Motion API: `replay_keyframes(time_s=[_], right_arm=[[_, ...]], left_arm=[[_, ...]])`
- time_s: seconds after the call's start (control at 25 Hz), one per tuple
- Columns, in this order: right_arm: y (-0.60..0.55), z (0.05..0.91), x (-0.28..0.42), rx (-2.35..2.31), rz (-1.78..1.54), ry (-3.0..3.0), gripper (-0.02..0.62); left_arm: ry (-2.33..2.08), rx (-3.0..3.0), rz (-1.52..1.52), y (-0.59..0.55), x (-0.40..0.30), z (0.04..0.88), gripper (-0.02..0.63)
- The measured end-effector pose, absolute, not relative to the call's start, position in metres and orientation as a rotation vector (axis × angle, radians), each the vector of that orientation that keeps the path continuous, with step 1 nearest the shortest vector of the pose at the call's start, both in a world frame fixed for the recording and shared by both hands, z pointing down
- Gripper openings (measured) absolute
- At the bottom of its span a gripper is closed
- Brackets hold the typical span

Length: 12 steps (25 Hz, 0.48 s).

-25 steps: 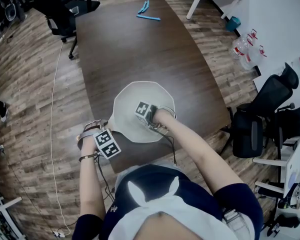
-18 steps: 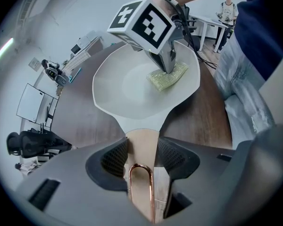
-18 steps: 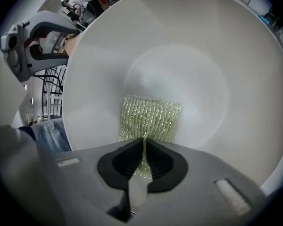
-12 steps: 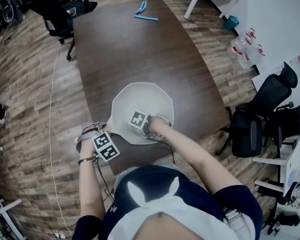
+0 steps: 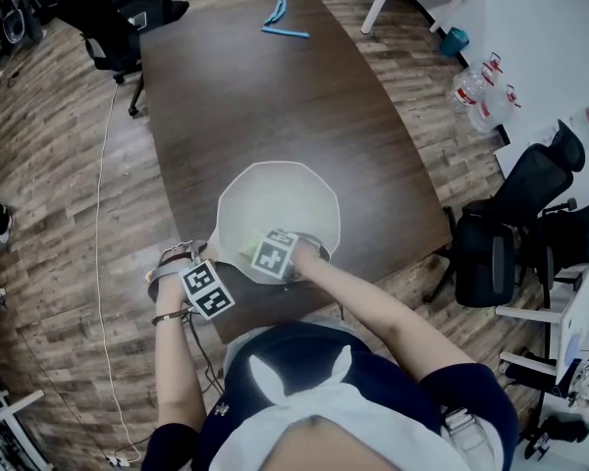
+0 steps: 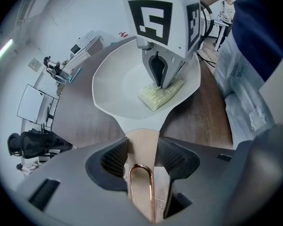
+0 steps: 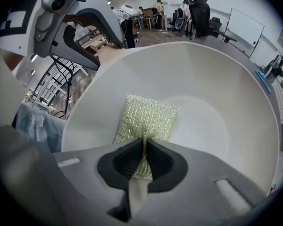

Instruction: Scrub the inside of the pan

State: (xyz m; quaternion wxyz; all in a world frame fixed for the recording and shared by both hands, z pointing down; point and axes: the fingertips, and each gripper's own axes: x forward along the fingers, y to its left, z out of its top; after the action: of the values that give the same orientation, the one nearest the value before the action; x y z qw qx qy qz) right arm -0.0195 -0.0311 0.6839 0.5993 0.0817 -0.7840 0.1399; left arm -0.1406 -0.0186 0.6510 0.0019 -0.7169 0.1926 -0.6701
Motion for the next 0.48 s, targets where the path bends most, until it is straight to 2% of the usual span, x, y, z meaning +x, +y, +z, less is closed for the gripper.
replay_keyframes(time_s=[0.24, 0.48], right_arm=[[-0.053, 0.686, -0.039, 0.313, 0.152, -1.914, 0.023], [-0.077, 0.684, -0.046, 0.399, 0.136, -1.96, 0.023]], left_arm=[[0.611, -2.256, -2.096, -0.02, -0.139, 0.652, 0.204], [0.609, -2.254, -2.096, -0.02, -0.14, 0.651, 0.204]])
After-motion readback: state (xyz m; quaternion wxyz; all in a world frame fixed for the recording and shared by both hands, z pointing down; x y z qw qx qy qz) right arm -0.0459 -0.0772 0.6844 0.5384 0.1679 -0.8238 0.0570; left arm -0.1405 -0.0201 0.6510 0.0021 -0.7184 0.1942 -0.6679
